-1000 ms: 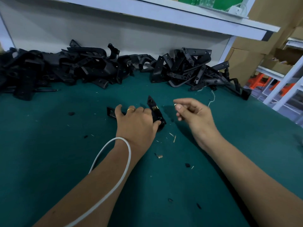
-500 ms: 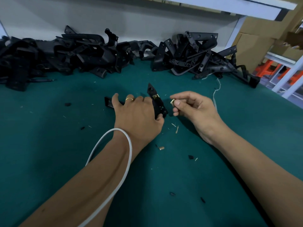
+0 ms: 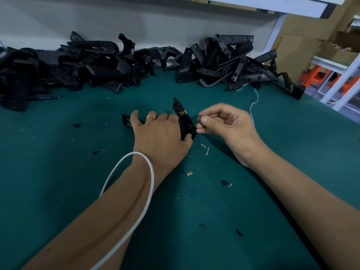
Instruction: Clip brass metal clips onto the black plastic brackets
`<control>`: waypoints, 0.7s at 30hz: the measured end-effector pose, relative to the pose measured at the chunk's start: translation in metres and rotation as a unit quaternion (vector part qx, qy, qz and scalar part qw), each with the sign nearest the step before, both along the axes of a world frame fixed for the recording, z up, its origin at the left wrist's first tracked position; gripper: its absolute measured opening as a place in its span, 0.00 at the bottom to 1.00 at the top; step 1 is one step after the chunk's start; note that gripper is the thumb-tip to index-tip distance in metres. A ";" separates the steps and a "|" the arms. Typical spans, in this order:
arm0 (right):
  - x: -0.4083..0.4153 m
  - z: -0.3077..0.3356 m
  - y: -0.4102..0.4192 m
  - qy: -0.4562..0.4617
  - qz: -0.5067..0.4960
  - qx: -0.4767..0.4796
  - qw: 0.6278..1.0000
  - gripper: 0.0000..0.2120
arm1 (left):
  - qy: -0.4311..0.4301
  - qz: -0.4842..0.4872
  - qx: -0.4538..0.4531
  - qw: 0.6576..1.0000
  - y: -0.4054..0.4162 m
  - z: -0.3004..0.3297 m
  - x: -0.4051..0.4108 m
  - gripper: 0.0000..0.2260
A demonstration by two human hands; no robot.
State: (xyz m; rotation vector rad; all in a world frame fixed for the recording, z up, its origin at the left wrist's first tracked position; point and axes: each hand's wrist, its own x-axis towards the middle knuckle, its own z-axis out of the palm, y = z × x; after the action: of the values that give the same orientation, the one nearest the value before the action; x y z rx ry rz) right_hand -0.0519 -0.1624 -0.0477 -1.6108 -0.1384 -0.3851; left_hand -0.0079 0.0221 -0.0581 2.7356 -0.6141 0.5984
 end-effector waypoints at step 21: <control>0.003 -0.001 0.008 0.023 -0.121 -0.152 0.981 0.10 | 0.001 -0.005 -0.006 1.000 -0.001 -0.001 0.002 0.20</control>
State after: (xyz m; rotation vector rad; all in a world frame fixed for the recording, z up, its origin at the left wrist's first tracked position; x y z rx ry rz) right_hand -0.0487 -0.1547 -0.0488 -1.9457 0.0375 -0.5337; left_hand -0.0055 0.0211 -0.0594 2.7202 -0.6215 0.5943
